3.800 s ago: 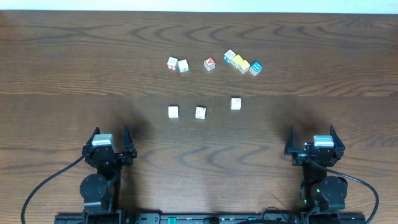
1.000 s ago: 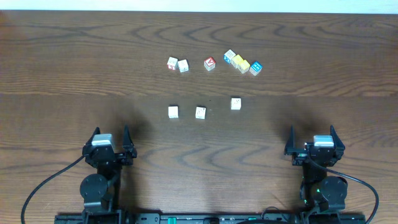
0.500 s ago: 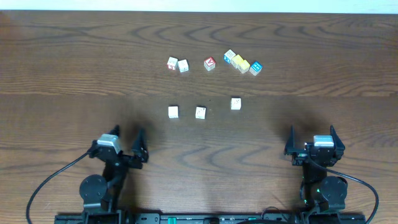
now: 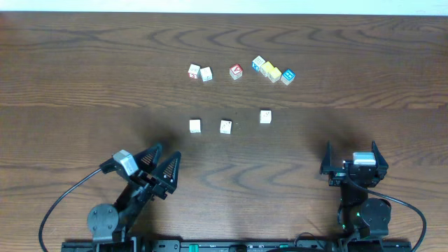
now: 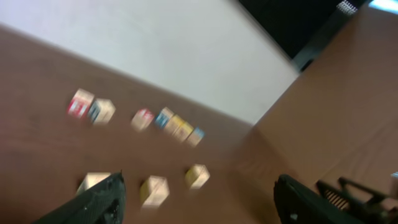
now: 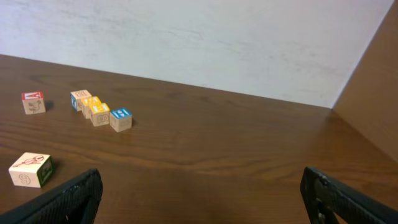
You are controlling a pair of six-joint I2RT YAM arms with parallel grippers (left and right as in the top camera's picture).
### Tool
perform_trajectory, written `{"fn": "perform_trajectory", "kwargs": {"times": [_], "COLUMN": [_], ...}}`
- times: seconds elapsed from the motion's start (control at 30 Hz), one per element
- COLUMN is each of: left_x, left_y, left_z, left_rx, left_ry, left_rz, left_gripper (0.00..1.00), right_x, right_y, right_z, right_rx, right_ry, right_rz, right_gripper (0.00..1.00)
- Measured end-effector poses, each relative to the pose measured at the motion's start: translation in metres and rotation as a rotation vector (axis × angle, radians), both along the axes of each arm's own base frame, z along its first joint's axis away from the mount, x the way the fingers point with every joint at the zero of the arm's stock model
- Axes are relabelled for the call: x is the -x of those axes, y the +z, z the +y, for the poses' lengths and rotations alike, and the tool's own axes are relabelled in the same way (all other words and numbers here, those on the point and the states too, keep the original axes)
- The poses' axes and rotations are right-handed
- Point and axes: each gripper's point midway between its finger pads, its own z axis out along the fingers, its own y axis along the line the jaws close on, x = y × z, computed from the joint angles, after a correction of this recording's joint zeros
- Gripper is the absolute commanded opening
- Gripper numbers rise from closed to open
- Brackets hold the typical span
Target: Lift 3 blocks
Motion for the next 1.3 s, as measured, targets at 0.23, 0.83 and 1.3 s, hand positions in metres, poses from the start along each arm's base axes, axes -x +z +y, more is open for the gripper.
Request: {"fn": "perform_trajectory", "kwargs": {"times": [0.23, 0.83, 1.3], "left_x": [0.005, 0.008, -0.003], "left_y": [0.018, 0.098, 0.120], "left_z": [-0.004, 0.013, 0.014], "left_rx": [0.023, -0.332, -0.447], "left_ry": [-0.029, 0.084, -0.018], "left_rz": [-0.067, 0.017, 0.375], "left_gripper": [0.77, 0.77, 0.77], "right_x": [0.000, 0.000, 0.000], "right_y": [0.000, 0.000, 0.000], "right_z": [0.000, 0.000, -0.001], "right_rx": [0.000, 0.000, 0.000], "right_ry": [0.000, -0.003, -0.003], "right_rz": [0.000, 0.000, 0.000], "right_gripper": [0.99, 0.99, 0.99]}}
